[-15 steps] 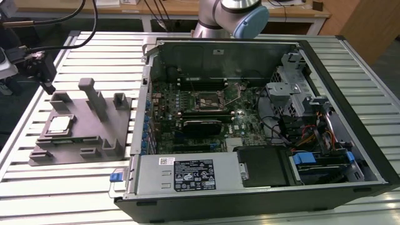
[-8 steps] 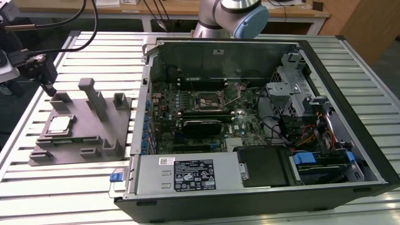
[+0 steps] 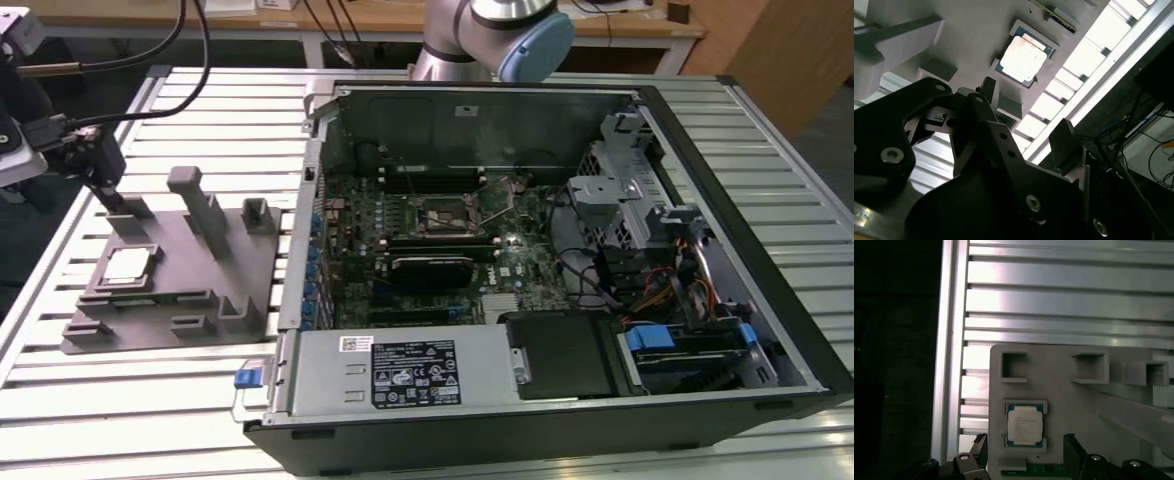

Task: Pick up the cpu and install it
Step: 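Pick up the cpu and move it towards the insertion slot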

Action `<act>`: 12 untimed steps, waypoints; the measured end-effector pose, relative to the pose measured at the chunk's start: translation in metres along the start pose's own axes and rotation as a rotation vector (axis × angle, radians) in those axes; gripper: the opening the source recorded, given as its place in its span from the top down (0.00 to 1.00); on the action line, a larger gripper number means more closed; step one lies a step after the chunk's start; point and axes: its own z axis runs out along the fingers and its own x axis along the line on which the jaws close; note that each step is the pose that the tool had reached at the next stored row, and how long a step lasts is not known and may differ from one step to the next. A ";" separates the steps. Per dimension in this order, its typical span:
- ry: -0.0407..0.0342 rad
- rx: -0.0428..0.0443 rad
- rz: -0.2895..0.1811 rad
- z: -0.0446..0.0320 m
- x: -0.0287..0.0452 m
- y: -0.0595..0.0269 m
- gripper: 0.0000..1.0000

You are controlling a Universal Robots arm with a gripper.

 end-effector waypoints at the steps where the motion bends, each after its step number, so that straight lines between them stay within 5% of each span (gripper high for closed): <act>1: -0.0001 0.0000 0.000 0.0014 0.0001 -0.0001 0.30; 12: 0.0008 0.0002 -0.017 0.0143 0.0018 -0.0016 0.30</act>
